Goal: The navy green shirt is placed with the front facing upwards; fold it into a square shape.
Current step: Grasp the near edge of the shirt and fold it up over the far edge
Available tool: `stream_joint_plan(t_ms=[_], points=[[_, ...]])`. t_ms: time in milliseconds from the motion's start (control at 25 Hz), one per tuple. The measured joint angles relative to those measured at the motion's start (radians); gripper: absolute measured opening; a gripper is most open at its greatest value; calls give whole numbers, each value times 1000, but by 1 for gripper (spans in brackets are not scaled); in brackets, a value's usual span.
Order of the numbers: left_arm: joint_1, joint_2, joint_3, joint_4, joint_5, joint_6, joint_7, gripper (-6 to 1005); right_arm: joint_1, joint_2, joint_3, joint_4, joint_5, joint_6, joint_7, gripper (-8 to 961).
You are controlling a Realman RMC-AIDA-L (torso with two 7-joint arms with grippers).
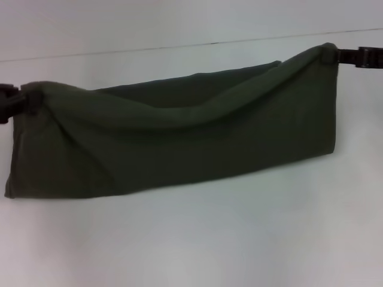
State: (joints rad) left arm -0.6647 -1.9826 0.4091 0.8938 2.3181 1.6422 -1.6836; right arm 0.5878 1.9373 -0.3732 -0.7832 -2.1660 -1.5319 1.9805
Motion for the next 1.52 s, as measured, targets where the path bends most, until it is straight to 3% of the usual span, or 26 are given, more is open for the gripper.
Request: stream_joint_plan(t_ms=[640,840,1160,1520], points=[[-92,6,71,-153,-9,-372,-29,129,78,6,-44,140,5,297,4,75],[-114,-7,75,-199,-17,-456,-22,137,99,17,-77,173,6,389,1,76],[-124,-53,78,-241,-31,-587,0,151,123,55,-96,210,8,506,-51,75],[-125,-73,82,-291,-63,-729,28,167,136,75,-105,231,8,602,-67,97]])
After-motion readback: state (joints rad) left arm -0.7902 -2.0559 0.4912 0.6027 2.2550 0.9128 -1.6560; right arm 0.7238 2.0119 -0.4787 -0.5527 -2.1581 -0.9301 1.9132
